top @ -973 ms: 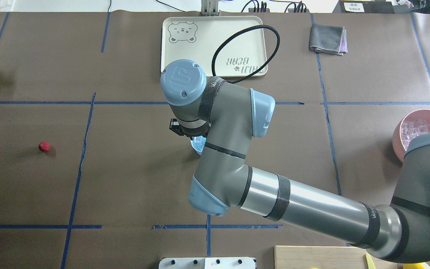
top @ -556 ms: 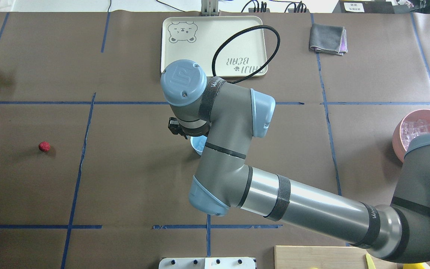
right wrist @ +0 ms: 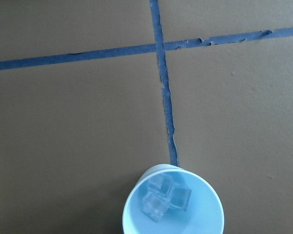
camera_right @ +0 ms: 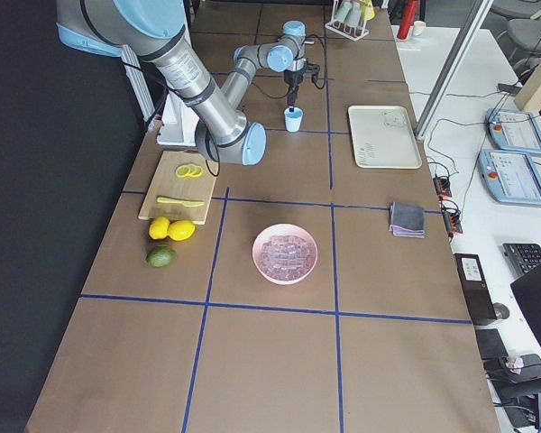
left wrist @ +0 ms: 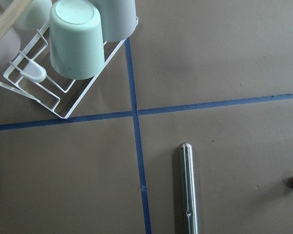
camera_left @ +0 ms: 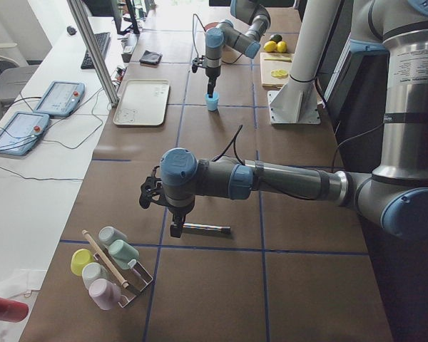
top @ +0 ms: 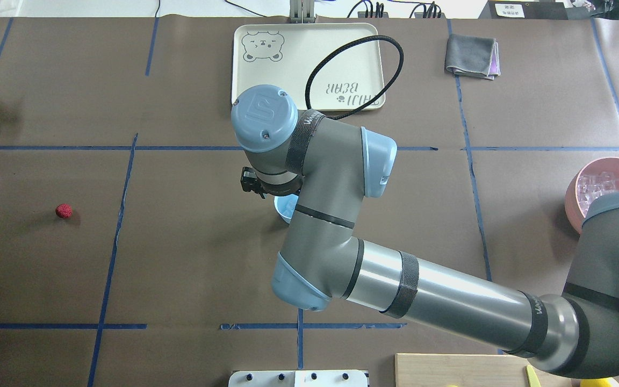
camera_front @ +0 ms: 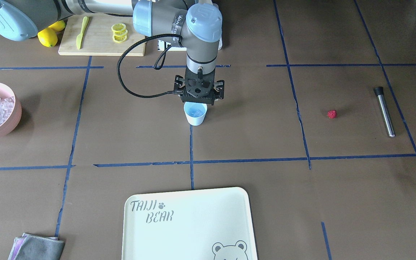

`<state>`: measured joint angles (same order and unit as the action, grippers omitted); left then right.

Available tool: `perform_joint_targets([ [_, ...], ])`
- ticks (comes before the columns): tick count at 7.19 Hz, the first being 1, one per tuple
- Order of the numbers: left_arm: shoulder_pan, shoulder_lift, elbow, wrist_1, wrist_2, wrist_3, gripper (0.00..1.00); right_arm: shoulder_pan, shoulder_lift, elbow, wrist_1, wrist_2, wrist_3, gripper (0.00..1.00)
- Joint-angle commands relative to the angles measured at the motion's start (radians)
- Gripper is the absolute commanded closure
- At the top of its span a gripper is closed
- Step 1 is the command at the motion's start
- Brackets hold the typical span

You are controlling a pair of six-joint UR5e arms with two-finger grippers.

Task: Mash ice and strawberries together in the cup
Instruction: 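Lower the right gripper over the cup and release the ice cube, then withdraw the right gripper from the cup while the left gripper reaches toward the strawberry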

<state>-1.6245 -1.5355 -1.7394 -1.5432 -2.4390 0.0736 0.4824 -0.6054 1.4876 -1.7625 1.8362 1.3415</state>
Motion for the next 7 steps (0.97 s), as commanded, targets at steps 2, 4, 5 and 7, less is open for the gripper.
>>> perform_joint_targets([
  [2, 0.003, -0.003, -0.017, 0.000, 0.002, 0.003, 0.00, 0.013, -0.001, 0.020, 0.000, 0.000, -0.001, 0.01],
  [4, 0.033, -0.005, -0.029, -0.043, 0.002, -0.003, 0.00, 0.060, -0.039, 0.104, 0.000, 0.014, -0.011, 0.01],
  [5, 0.090, -0.005, -0.066, -0.064, 0.002, -0.117, 0.00, 0.096, -0.083, 0.164, 0.000, 0.041, -0.019, 0.01],
  [7, 0.220, 0.012, -0.156, -0.150, 0.002, -0.394, 0.00, 0.204, -0.192, 0.280, -0.002, 0.116, -0.130, 0.01],
])
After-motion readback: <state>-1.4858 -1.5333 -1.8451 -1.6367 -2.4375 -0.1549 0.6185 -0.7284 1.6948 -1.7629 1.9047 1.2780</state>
